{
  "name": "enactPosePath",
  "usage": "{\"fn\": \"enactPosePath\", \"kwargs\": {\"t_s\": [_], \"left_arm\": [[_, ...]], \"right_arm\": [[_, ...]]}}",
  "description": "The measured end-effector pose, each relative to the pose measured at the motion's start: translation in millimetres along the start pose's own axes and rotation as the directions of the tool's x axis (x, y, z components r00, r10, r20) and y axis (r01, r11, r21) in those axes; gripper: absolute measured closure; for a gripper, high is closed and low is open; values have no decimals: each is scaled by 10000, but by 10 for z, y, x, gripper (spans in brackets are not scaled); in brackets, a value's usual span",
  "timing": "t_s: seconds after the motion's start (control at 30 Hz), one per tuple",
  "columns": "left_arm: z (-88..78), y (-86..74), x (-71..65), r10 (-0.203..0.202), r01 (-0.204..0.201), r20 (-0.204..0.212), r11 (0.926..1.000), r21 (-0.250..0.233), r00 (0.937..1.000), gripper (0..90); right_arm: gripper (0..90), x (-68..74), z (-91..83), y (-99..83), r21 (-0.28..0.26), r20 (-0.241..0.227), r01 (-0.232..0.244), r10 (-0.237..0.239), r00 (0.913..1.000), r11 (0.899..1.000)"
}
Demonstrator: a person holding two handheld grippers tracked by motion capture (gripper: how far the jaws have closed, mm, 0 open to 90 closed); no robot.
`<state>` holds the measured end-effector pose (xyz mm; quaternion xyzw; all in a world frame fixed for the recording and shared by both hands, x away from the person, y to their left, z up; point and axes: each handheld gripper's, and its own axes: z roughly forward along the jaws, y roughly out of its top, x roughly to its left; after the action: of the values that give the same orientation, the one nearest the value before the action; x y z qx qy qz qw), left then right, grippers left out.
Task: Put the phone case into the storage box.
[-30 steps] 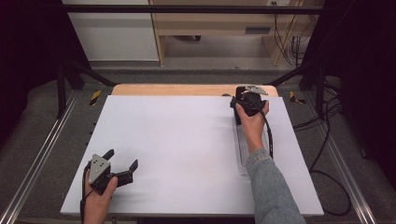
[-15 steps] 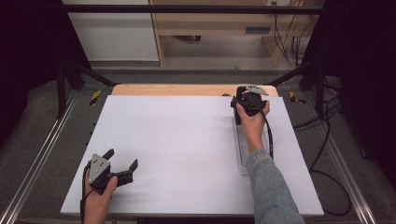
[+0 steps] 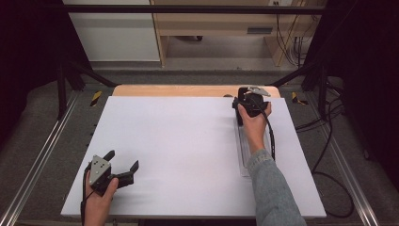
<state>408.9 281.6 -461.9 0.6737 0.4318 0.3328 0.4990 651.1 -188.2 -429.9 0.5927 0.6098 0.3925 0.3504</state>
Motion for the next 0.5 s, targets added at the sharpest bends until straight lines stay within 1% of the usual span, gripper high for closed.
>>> {"fn": "enactPosePath", "kwargs": {"t_s": [0.27,0.33,0.5], "left_arm": [[1,-1,-2,-29,29,-3,10000,-11,10000,27],[1,0,-4,37,-37,11,10000,21,10000,27],[2,-2,-2,32,-32,14,10000,35,10000,27]], "right_arm": [[125,-2,-3,1,35,-27,-25,25,10000,10000],[124,-2,-3,1,23,-30,-29,29,10000,10000],[124,2,-3,2,9,-65,-29,29,10000,10000]]}}
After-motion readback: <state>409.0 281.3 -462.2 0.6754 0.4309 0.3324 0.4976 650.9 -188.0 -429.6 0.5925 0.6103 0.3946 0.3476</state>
